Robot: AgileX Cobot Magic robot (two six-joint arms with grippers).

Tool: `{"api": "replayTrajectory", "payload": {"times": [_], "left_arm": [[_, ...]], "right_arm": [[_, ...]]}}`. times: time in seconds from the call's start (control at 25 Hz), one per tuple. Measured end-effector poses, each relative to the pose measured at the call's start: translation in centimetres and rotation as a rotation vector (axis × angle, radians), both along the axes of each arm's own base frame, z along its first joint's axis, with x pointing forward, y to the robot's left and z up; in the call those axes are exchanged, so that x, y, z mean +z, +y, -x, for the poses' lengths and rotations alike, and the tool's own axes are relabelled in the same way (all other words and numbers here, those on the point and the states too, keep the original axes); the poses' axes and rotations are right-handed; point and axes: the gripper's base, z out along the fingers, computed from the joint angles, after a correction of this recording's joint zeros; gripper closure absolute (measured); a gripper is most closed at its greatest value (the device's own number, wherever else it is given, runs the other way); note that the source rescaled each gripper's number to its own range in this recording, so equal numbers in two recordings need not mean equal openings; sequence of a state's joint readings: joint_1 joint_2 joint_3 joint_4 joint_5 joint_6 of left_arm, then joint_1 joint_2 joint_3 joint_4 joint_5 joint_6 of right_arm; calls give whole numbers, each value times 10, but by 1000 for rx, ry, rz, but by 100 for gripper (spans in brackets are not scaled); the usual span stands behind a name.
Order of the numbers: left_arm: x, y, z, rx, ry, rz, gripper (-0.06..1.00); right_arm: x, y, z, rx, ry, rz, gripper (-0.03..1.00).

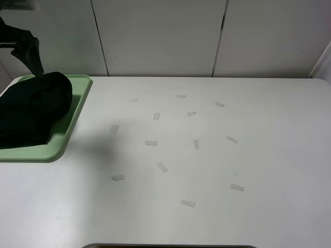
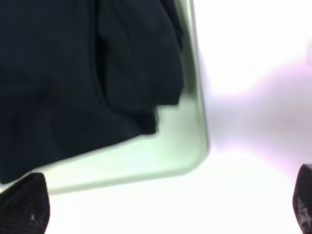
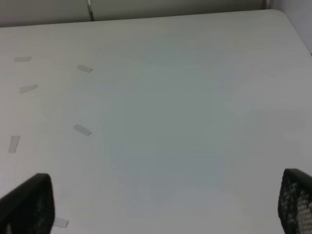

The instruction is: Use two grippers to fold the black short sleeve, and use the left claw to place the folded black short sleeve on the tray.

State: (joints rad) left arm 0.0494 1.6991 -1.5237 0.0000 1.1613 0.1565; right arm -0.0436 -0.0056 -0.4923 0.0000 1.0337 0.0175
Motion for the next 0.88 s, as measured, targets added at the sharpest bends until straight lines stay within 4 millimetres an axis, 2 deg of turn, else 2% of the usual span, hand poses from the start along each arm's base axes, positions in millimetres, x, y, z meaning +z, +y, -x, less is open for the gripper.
{"api": "replayTrajectory", "payload": {"times": [0.16, 0.24, 0.4, 0.64, 0.88], "left_arm": [[41, -2, 29, 2, -120, -5, -5], [60, -2, 50, 2, -182, -13, -5], [85, -3, 93, 3, -274, -34, -5], [89, -6, 157, 2, -341, -42, -5], [77, -8, 217, 2, -401, -47, -5]], "right_arm": [[0, 0, 0, 0, 0, 0, -3], [0, 0, 0, 0, 0, 0, -3], [0, 0, 0, 0, 0, 0, -3], [0, 0, 0, 0, -1, 0, -3], [0, 0, 0, 0, -1, 0, -3]]}}
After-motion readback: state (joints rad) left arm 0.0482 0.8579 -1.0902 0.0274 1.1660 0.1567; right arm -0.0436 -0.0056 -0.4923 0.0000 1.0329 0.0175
